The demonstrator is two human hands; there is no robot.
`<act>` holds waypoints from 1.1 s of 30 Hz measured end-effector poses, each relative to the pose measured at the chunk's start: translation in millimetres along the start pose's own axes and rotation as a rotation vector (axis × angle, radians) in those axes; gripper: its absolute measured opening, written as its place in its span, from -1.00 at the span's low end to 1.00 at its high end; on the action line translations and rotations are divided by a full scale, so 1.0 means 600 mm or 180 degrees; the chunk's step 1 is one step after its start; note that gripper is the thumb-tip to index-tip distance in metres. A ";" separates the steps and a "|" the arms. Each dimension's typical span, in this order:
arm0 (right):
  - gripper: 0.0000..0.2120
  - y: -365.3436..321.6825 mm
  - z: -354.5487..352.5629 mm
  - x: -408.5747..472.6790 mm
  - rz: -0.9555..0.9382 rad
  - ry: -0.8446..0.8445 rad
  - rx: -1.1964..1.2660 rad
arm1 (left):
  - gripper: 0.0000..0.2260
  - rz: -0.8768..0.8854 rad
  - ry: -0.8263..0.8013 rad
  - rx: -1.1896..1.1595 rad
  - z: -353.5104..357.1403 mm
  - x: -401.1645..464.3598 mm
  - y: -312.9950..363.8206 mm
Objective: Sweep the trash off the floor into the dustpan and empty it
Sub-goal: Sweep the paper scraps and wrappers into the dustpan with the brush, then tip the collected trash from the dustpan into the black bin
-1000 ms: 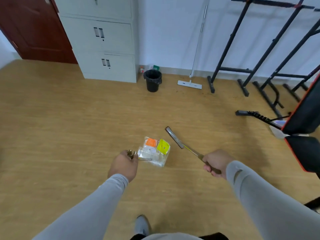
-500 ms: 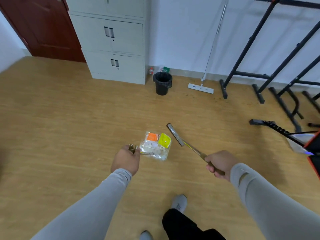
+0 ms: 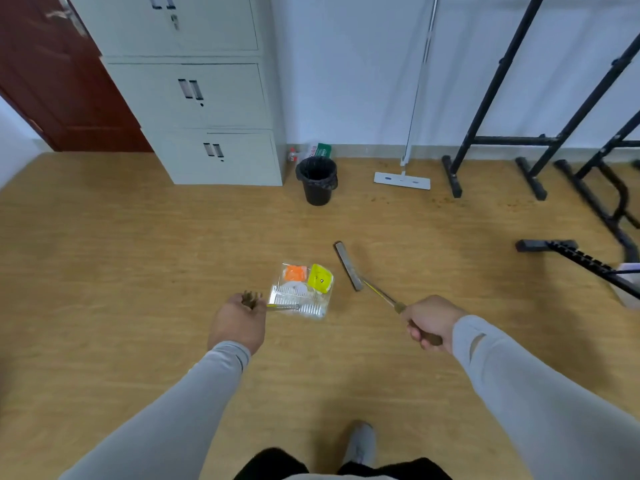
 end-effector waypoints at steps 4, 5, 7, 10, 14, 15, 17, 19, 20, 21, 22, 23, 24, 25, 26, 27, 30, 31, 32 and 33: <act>-0.82 -0.060 -0.016 0.032 0.0072 -0.0047 -0.0140 | -0.76 -0.0039 0.0026 -0.0042 -0.001 0.061 0.034; -0.83 -0.075 -0.018 0.042 0.0093 -0.0059 -0.0132 | -0.75 -0.0028 0.0039 -0.0047 -0.002 0.079 0.042; -0.86 -0.107 -0.017 0.065 0.0133 -0.0069 -0.0090 | -0.74 -0.0014 0.0061 -0.0037 -0.005 0.116 0.058; -0.88 -0.159 -0.009 0.098 0.0194 -0.0049 -0.0114 | -0.73 0.0043 0.0046 -0.0041 -0.012 0.180 0.079; -0.87 -0.236 0.019 0.138 0.0258 0.0017 -0.0204 | -0.73 0.0139 -0.0027 0.0031 -0.019 0.282 0.095; -0.86 -0.258 0.028 0.147 0.0261 0.0041 -0.0235 | -0.74 0.0169 -0.0049 0.0021 -0.021 0.309 0.098; -0.87 -0.302 0.043 0.165 0.0250 0.0152 -0.0251 | -0.77 0.0228 -0.0109 0.0043 -0.028 0.359 0.104; -0.87 -0.341 0.058 0.179 0.0236 0.0240 -0.0215 | -0.79 0.0286 -0.0149 0.0092 -0.038 0.402 0.113; -0.86 -0.361 0.064 0.186 0.0229 0.0246 -0.0184 | -0.79 0.0315 -0.0150 0.0096 -0.044 0.423 0.120; -0.85 -0.378 0.069 0.192 0.0236 0.0247 -0.0147 | -0.78 0.0339 -0.0139 0.0108 -0.049 0.444 0.126; -0.84 -0.394 0.073 0.198 0.0256 0.0266 -0.0108 | -0.77 0.0354 -0.0127 0.0118 -0.053 0.464 0.133; -0.83 -0.410 0.075 0.205 0.0272 0.0294 -0.0075 | -0.76 0.0371 -0.0116 0.0123 -0.057 0.484 0.140; -0.82 -0.426 0.076 0.211 0.0279 0.0316 -0.0045 | -0.76 0.0389 -0.0119 0.0121 -0.061 0.501 0.148; -0.82 -0.442 0.077 0.219 0.0279 0.0328 -0.0007 | -0.75 0.0403 -0.0134 0.0106 -0.063 0.519 0.156; -0.82 -0.457 0.077 0.227 0.0276 0.0339 0.0035 | -0.74 0.0426 -0.0140 0.0081 -0.064 0.537 0.162; -0.82 -0.471 0.077 0.236 0.0271 0.0345 0.0079 | -0.72 0.0437 -0.0136 0.0075 -0.065 0.556 0.169; -0.83 -0.513 0.069 0.270 0.0236 0.0368 0.0185 | -0.70 0.0475 -0.0084 0.0117 -0.068 0.609 0.201; -0.84 -0.526 0.065 0.284 0.0220 0.0375 0.0221 | -0.70 0.0476 -0.0086 0.0108 -0.068 0.627 0.214; -0.86 -0.539 0.059 0.297 0.0200 0.0381 0.0266 | -0.70 0.0482 -0.0078 0.0085 -0.068 0.646 0.229; -0.87 -0.551 0.052 0.312 0.0174 0.0383 0.0308 | -0.71 0.0472 -0.0079 0.0050 -0.068 0.664 0.247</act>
Point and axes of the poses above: each hand's wrist, its own x-axis towards the middle knuckle, its own z-axis out of the palm, y = z × x, the point moved 5 cm from there along x, towards the middle knuckle, and after that the axes turned 4 degrees about x, right-handed, at the moved point
